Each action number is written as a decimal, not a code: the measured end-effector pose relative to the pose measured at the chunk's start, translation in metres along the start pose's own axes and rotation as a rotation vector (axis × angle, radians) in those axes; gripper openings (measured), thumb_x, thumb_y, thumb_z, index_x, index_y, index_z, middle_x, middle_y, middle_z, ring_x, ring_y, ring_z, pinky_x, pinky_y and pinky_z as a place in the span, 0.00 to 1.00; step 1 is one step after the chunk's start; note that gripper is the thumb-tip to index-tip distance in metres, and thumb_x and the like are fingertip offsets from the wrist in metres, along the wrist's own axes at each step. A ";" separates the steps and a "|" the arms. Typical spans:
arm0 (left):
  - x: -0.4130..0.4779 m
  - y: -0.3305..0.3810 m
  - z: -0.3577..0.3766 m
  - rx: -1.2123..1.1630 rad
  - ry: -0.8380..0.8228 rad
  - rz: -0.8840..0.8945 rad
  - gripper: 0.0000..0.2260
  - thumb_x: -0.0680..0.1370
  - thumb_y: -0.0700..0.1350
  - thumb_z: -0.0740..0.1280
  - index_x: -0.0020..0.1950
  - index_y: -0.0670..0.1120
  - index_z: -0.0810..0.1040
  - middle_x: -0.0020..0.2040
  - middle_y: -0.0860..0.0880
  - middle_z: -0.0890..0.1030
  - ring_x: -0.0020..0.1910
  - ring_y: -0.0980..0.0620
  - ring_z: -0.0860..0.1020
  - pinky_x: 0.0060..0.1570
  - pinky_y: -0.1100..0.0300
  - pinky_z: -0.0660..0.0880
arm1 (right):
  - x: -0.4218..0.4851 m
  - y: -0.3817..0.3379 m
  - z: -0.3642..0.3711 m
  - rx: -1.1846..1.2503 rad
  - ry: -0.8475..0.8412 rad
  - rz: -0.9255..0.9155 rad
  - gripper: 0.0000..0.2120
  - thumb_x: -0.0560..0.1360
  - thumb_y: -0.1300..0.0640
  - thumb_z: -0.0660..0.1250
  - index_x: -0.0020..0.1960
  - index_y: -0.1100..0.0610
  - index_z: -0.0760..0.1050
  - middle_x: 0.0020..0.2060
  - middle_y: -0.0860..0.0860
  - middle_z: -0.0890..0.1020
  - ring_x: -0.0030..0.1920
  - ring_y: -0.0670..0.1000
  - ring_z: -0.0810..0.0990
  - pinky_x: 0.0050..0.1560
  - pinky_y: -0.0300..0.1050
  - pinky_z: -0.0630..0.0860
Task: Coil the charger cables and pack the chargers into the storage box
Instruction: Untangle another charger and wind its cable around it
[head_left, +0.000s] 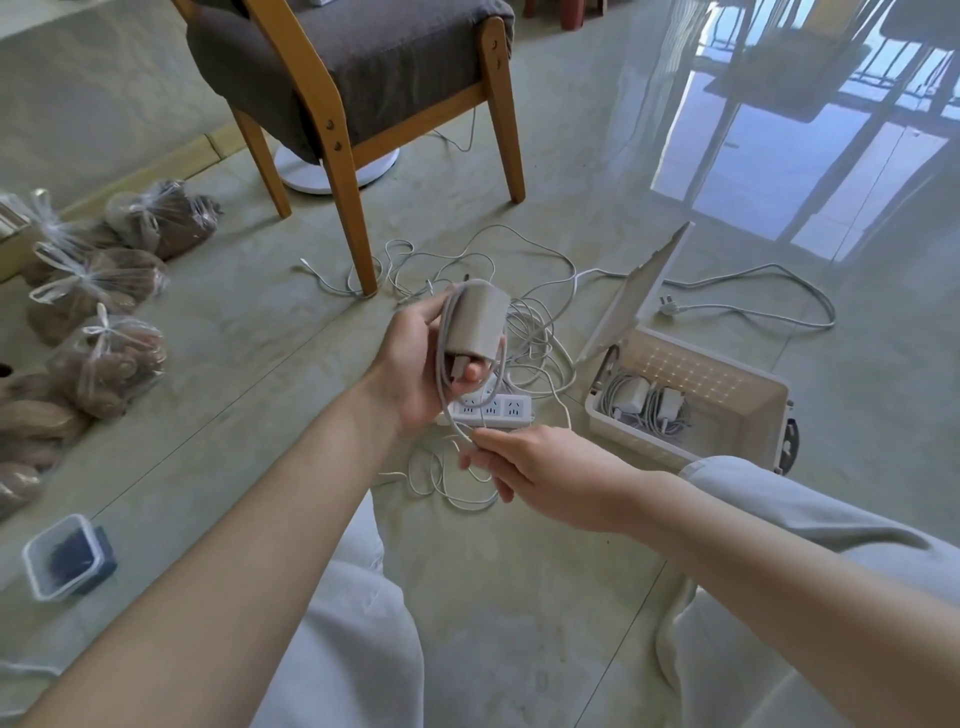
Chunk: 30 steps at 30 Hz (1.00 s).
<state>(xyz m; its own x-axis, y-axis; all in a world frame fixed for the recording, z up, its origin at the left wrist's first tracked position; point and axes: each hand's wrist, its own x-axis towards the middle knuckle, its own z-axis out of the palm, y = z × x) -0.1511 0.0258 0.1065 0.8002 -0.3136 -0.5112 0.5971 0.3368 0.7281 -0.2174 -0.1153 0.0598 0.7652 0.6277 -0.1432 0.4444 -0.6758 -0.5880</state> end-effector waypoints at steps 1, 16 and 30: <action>-0.003 0.002 0.001 0.049 -0.022 -0.020 0.16 0.79 0.51 0.57 0.42 0.41 0.77 0.35 0.42 0.76 0.22 0.51 0.74 0.17 0.68 0.65 | 0.001 0.003 -0.003 0.000 -0.035 0.015 0.13 0.82 0.51 0.51 0.55 0.53 0.73 0.37 0.48 0.79 0.37 0.49 0.73 0.40 0.41 0.68; 0.001 -0.007 -0.019 1.227 -0.018 0.064 0.20 0.72 0.59 0.69 0.46 0.42 0.77 0.31 0.48 0.73 0.19 0.55 0.68 0.19 0.67 0.63 | 0.003 0.043 -0.048 -0.346 0.092 0.209 0.14 0.80 0.47 0.53 0.40 0.49 0.69 0.33 0.44 0.75 0.39 0.52 0.75 0.38 0.44 0.66; 0.024 -0.018 -0.024 1.365 0.401 0.355 0.16 0.81 0.55 0.57 0.56 0.42 0.64 0.58 0.39 0.74 0.54 0.38 0.76 0.48 0.54 0.71 | -0.002 0.005 -0.030 -0.246 0.250 0.087 0.15 0.81 0.49 0.49 0.52 0.55 0.72 0.34 0.50 0.75 0.34 0.56 0.74 0.35 0.46 0.65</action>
<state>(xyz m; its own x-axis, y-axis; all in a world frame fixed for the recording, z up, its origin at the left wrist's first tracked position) -0.1411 0.0335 0.0708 0.9884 -0.0563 -0.1412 0.0368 -0.8127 0.5815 -0.2027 -0.1318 0.0808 0.8818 0.4704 0.0324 0.4480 -0.8144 -0.3688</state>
